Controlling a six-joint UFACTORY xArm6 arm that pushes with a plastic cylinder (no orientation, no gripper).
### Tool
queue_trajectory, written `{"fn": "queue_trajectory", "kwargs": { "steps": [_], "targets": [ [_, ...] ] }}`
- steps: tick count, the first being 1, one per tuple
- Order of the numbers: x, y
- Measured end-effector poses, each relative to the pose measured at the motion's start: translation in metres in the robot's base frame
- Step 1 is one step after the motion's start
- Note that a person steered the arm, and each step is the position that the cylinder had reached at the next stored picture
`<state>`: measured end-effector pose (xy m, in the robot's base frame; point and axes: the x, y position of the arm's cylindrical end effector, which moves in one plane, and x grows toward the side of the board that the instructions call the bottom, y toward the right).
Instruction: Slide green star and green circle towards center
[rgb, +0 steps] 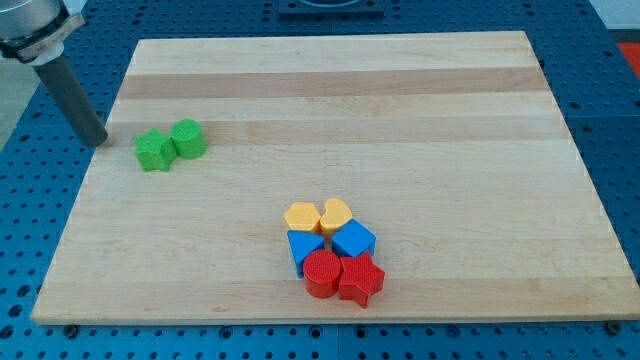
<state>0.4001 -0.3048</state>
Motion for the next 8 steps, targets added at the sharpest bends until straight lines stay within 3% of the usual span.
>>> {"fn": "queue_trajectory", "kwargs": {
  "steps": [1, 3, 4, 6, 8],
  "targets": [
    [0.007, 0.0],
    [0.087, 0.001],
    [0.101, 0.003],
    [0.093, 0.048],
    [0.06, 0.056]
  ]
}}
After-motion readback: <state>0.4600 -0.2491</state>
